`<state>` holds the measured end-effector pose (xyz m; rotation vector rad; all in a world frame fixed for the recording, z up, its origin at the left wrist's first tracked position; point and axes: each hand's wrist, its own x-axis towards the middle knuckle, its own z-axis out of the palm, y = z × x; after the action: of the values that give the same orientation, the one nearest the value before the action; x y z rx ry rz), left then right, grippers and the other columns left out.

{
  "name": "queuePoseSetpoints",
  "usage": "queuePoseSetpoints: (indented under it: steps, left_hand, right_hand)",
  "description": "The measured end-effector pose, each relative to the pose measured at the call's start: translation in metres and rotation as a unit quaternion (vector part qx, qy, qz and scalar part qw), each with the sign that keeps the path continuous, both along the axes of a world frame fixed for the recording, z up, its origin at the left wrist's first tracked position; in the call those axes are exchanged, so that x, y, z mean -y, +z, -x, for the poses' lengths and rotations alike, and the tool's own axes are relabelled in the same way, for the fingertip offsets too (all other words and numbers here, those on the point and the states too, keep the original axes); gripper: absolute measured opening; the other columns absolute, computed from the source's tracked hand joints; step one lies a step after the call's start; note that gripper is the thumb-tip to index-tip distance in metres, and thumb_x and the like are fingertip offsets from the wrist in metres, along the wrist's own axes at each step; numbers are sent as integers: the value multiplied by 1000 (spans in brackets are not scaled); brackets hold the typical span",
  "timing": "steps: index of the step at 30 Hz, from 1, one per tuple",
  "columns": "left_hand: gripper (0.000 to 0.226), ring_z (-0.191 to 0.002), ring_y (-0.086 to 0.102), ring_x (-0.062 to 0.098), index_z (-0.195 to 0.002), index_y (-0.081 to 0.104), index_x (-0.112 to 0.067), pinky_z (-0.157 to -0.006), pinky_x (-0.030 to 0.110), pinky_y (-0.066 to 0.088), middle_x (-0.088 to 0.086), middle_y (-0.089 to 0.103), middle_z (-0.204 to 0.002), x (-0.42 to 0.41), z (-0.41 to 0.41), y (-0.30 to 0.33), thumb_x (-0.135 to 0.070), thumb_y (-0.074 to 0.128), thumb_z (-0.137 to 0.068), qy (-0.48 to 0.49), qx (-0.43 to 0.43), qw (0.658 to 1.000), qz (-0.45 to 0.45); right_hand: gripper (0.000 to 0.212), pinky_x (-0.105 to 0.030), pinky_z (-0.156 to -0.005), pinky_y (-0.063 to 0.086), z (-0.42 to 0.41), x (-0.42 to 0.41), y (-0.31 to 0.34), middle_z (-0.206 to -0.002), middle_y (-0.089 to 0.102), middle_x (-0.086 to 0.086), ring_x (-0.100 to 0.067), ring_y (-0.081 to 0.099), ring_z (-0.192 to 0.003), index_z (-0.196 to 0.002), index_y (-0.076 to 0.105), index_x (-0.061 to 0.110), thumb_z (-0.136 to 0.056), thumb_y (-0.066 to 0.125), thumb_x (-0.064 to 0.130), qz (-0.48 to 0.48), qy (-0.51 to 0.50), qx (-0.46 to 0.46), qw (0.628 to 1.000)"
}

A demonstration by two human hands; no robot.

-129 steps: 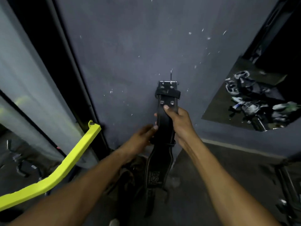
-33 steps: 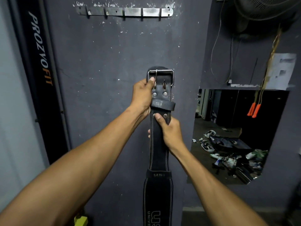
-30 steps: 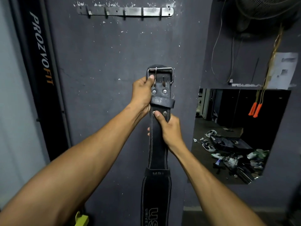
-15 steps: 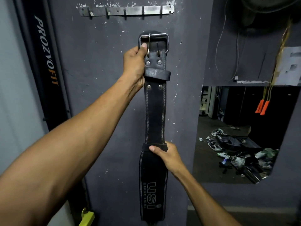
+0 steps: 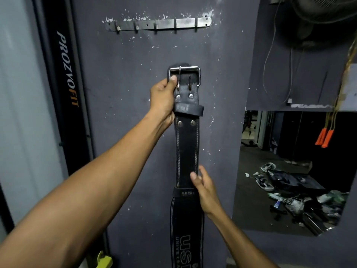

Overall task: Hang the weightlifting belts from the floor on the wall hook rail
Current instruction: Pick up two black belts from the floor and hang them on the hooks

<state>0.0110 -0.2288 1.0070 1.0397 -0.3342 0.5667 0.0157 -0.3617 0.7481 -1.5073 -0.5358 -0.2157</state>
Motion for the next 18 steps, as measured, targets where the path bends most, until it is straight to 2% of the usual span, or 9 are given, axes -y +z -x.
queuePoseSetpoints:
  steps: [2,3,5,7,9,11,13,16,18]
  left_hand:
    - [22,-67,67,27,-114,63,3,-72,41,61,27,67,-95,0,-3,-11,-13,49,-108,-4,-13,1000,0]
    - [23,-67,67,27,-115,63,3,-71,40,61,26,68,-94,0,-6,-17,-13,49,-108,-5,-20,1000,1]
    - [26,-69,69,27,-119,63,5,-71,40,63,26,69,-95,-1,-15,-28,-13,49,-108,-12,-34,999,1]
    - [26,-73,74,30,-117,65,7,-77,47,64,29,71,-99,-2,-26,-35,-12,50,-108,-23,-37,999,1]
    - [26,-91,74,40,-125,61,6,-90,57,60,35,70,-110,-2,-39,-37,-10,51,-107,-9,-26,1000,-3]
    - [40,-95,71,40,-145,46,-14,-94,58,58,30,69,-114,-5,-52,-33,-8,53,-106,15,-3,1000,1]
    - [54,-95,72,36,-147,38,-35,-91,57,59,26,66,-121,-13,-67,-30,-6,55,-105,30,37,999,-7]
    - [38,-117,68,43,-133,52,-29,-100,64,55,20,59,-136,-25,-89,-28,-5,55,-104,77,100,989,-78]
    - [27,-126,63,41,-130,58,-17,-106,62,50,20,55,-141,-32,-107,-21,-8,54,-105,109,112,980,-121]
  right_hand:
    - [68,-23,-103,53,-9,1,50,-126,71,24,1,65,-121,-142,45,45,-83,54,79,-8,-10,53,999]
    - [61,-26,-98,55,-14,1,77,-118,72,27,-1,69,-116,-137,46,50,-85,51,81,-15,-27,81,996]
    - [58,-40,-95,58,-29,-2,125,-111,73,19,-10,72,-110,-138,47,49,-89,48,80,-33,-81,134,987]
    - [48,-40,-91,60,-46,-8,163,-103,74,20,-2,72,-99,-137,52,44,-96,50,69,-34,-125,185,974]
    - [30,-47,-83,61,-64,-18,188,-92,76,7,-11,74,-86,-124,64,31,-102,57,49,-26,-160,228,960]
    - [20,-50,-74,60,-82,-30,198,-83,74,-7,-25,71,-76,-115,69,28,-102,60,39,-24,-201,261,944]
    - [25,-40,-73,62,-98,-41,200,-80,76,-3,-18,73,-74,-127,67,34,-103,61,37,-52,-214,268,938]
    - [36,-16,-61,52,-123,-51,207,-64,66,18,2,64,-61,-138,63,34,-102,64,35,-70,-240,287,925]
    - [26,-26,-54,51,-136,-57,218,-57,60,9,1,55,-53,-125,70,31,-100,66,37,-75,-258,294,917]
